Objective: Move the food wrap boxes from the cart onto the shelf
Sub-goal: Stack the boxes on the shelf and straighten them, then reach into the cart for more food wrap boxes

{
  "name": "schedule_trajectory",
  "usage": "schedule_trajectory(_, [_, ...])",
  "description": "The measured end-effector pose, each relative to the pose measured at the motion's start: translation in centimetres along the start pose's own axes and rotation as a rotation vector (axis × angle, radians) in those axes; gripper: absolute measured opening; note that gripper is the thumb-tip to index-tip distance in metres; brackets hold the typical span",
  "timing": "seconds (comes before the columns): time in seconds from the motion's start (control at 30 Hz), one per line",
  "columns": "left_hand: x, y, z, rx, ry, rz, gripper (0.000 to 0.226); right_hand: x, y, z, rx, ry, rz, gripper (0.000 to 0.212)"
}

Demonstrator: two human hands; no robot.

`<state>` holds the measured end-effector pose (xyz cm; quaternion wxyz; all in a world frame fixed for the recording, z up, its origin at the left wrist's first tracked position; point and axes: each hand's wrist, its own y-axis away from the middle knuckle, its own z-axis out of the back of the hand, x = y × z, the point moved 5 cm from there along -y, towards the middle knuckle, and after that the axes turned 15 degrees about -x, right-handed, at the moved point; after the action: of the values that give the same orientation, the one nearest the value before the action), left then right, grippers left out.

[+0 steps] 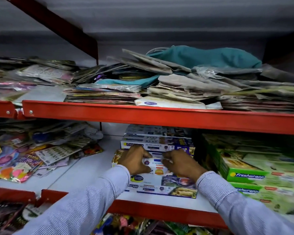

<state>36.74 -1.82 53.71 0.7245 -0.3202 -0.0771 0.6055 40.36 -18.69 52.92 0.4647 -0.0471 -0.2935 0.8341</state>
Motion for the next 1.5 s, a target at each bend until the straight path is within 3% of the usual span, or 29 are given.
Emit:
schedule_trajectory(0.13, [0.2,1.3,-1.0,-0.104,-0.097,-0.107,0.052,-0.3,2.1,-1.2,-0.070,0.002,0.012,0.049])
schedule_trajectory(0.3, [1.2,2.1,-1.5,-0.122,-0.003,-0.127,0.051,-0.3,2.9,-1.1,-0.177,0.013,-0.008,0.047])
schedule_trajectory(0.73, [1.6,2.4,-2.6,-0.153,0.000,-0.170,0.044,-0.6,3.2,-0.4,-0.178,0.047,-0.046,0.056])
schedule_trajectory(1.0, [1.4,4.3,-3.3,-0.133,-0.287,-0.191,0.057,-0.1,4.1,-1.2,-0.177,0.166,0.003,0.058])
schedule_trajectory(1.13, [0.4,9.7,-1.9,-0.261,-0.307,-0.201,0.064,2.0,8.6,-1.5,-0.290,0.143,0.005,0.065])
schedule_trajectory(1.27, [0.3,17.9,-2.2,-0.243,-0.271,-0.136,0.077,4.9,15.9,-1.7,-0.375,0.162,0.003,0.069])
schedule_trajectory(1.4, [1.9,27.7,-4.8,-0.115,-0.269,-0.032,0.081,6.1,25.0,-5.9,-0.272,0.146,-0.046,0.072])
schedule_trajectory(1.5, [3.8,35.4,-8.1,0.043,-0.257,0.076,0.082,6.8,31.4,-10.6,-0.101,0.106,-0.045,0.071])
